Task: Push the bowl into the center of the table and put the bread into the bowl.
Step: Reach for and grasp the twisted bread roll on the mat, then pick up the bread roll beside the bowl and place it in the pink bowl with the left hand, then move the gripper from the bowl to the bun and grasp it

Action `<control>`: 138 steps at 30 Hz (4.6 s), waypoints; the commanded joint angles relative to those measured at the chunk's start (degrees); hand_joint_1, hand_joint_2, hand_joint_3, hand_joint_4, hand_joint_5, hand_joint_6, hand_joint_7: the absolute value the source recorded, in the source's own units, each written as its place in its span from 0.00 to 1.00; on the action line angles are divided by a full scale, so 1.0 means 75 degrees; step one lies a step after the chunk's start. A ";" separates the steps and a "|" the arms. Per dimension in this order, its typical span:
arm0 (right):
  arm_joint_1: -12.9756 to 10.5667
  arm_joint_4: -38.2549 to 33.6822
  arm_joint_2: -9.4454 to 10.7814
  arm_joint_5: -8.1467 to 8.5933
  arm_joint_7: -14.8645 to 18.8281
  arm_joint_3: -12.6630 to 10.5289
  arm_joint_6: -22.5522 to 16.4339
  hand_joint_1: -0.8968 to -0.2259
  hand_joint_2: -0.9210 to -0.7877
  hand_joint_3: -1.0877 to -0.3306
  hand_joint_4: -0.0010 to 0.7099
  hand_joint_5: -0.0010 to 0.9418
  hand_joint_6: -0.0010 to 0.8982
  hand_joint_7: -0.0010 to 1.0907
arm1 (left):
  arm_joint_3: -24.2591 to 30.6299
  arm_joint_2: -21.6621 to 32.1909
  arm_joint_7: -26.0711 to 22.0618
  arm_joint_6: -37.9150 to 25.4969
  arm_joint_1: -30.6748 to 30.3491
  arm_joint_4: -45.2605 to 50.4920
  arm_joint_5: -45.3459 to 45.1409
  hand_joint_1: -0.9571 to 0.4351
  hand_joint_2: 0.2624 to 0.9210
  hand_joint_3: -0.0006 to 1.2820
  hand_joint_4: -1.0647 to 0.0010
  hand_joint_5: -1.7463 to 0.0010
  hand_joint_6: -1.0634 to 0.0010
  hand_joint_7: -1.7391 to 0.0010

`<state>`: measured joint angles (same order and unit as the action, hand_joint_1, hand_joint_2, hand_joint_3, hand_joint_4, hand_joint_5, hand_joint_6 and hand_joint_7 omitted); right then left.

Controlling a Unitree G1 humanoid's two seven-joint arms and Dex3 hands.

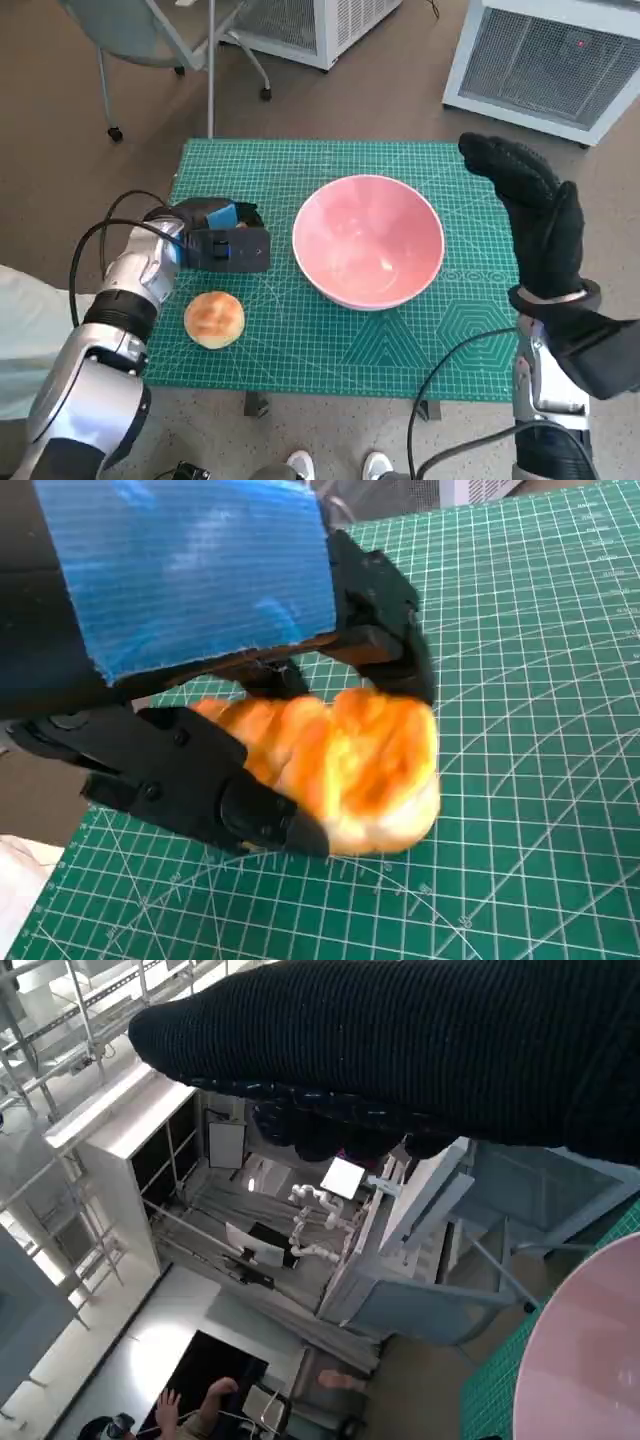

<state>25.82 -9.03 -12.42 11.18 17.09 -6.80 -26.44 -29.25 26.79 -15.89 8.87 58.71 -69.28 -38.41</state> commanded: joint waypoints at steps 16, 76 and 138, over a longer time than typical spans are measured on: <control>-0.0066 -0.0138 0.0072 0.0179 0.0151 -0.0029 -0.0014 0.44 0.00 0.45 0.33 0.00 0.00 0.56 | 0.0677 0.0732 -0.0300 0.0306 0.0095 0.1628 0.0598 0.69 0.99 0.05 0.33 0.32 0.40 0.37; -0.0646 0.0203 0.0190 0.0155 0.0129 -0.0066 -0.0199 0.47 0.00 0.40 0.33 0.00 0.00 0.49 | 0.0887 -0.1164 -0.0750 0.0550 -0.1234 0.6552 0.1110 0.69 0.99 0.06 0.38 0.40 0.49 0.40; -0.0300 -0.0197 0.0372 0.0082 0.0087 0.0076 -0.0262 0.43 0.00 0.40 0.34 0.00 0.00 0.49 | 0.4335 0.2862 -0.3762 -0.1072 -0.5055 1.0648 0.4267 0.44 0.80 0.00 0.96 1.00 0.76 1.00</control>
<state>23.51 -9.02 -9.96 11.25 17.12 -6.38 -28.36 2.02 47.16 -43.37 0.22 23.30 9.70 -7.86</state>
